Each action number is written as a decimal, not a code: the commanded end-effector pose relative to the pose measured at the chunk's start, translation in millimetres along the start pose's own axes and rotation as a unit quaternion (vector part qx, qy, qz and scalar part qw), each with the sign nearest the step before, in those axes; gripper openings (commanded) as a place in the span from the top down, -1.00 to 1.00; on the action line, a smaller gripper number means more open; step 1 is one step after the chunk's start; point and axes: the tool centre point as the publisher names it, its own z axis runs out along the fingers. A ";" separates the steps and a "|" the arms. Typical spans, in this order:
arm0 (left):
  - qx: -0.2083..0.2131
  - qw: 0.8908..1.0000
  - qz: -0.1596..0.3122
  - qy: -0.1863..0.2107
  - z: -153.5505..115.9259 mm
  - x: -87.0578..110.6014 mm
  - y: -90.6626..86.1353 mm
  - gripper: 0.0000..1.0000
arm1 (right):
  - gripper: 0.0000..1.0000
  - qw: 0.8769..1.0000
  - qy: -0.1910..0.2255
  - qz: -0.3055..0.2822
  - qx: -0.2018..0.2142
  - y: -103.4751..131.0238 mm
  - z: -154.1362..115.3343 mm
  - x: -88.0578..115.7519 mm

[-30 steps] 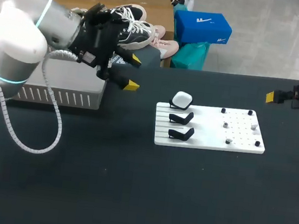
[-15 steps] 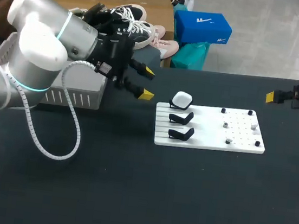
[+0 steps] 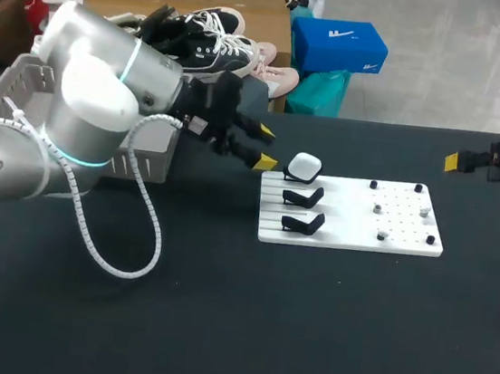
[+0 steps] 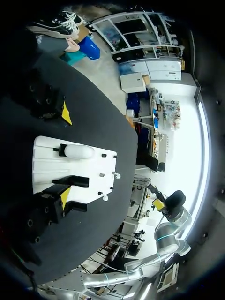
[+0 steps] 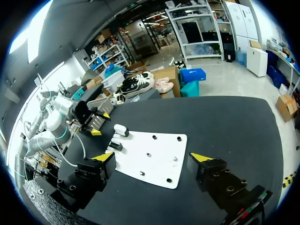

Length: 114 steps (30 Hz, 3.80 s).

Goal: Pick up each earbud case from the left stands, insert the matching earbuds, close the lid, and place the case in the box.

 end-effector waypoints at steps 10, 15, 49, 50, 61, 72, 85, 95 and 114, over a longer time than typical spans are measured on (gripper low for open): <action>0.000 1.000 0.011 0.007 24.8 5.6 4.0 -0.29 | -1.00 1.000 0.001 -0.001 -0.003 -1.6 -0.1 -0.1; 0.001 1.000 0.007 0.002 27.5 2.8 6.5 -0.22 | -1.00 1.000 0.001 -0.001 -0.003 -1.6 -0.1 -0.1; 0.017 1.000 0.008 -0.010 55.3 3.5 7.7 0.07 | -1.00 1.000 0.001 -0.001 -0.003 -1.6 -0.1 -0.1; 0.017 1.000 0.009 -0.010 56.1 3.6 7.2 0.07 | -1.00 1.000 0.001 -0.001 -0.003 -1.6 -0.1 -0.1; 0.004 1.000 0.012 -0.012 60.9 4.4 7.7 0.10 | -1.00 1.000 0.001 -0.001 -0.003 -1.6 -0.1 -0.1; -0.004 1.000 0.010 -0.012 63.3 7.8 9.6 0.13 | -1.00 1.000 0.001 -0.001 -0.003 -1.6 -0.1 -0.1; -0.015 0.999 0.014 -0.031 39.0 1.2 -4.3 1.00 | -1.00 1.000 0.001 -0.001 -0.003 -1.6 -0.1 -0.1; -0.029 0.994 0.028 -0.104 -7.6 -38.3 -42.2 1.00 | -1.00 1.000 0.001 -0.001 -0.003 -1.6 -0.1 -0.1; -0.034 0.986 0.034 -0.158 -25.7 -69.7 -99.4 1.00 | -1.00 1.000 0.001 -0.001 -0.003 -1.6 -0.1 -0.1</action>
